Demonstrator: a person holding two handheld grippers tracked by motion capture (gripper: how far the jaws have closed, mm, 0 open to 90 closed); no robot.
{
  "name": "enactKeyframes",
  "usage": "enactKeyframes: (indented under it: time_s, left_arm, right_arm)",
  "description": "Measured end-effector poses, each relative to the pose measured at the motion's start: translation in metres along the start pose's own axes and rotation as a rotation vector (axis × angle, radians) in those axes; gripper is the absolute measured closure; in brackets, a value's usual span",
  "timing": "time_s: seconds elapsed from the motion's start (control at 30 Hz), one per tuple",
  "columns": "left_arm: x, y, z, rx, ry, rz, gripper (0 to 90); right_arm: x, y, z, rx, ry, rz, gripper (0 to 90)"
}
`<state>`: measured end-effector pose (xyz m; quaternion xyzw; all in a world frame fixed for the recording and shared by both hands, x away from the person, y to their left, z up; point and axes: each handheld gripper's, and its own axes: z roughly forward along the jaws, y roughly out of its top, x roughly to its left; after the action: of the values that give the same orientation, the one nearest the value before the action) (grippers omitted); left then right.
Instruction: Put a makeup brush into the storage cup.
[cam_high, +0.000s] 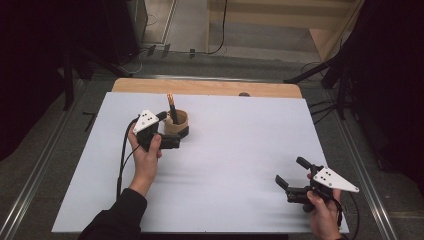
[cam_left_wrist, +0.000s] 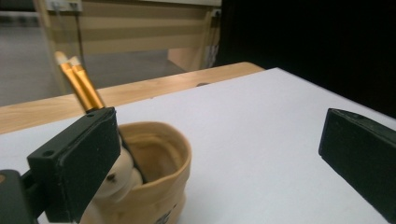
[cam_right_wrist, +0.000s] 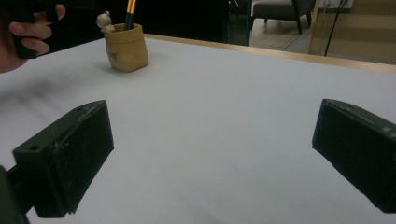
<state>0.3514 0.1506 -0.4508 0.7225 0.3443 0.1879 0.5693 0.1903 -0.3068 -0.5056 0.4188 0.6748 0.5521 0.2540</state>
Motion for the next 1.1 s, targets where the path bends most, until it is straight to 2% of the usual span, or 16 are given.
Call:
enactKeyframes:
  time_s: [0.07,0.33,0.53,0.63,0.87,1.1]
  left_arm:
    - [-0.001,-0.002,-0.003,0.007,0.007,0.009,0.0]
    - [0.001,-0.011,-0.012,0.025,0.002,-0.013,0.0]
    - [0.002,-0.016,-0.019,0.036,0.011,-0.011,0.0]
    - [0.003,-0.019,-0.024,0.038,0.015,-0.009,0.0]
    - [0.005,-0.023,-0.036,0.030,0.014,-0.033,0.0]
    - [0.006,-0.027,-0.049,0.026,0.022,-0.030,0.0]
  right_arm:
    - [0.000,0.000,0.000,0.001,-0.001,0.000,0.0]
    - [0.001,0.000,0.000,0.005,0.001,-0.006,0.0]
    - [0.000,0.000,0.001,0.009,-0.002,-0.015,0.0]
    - [0.000,0.000,0.001,0.010,-0.002,-0.014,0.0]
    - [0.001,0.000,0.002,0.014,-0.006,-0.015,0.0]
    - [0.001,0.000,0.002,0.015,-0.007,-0.019,0.0]
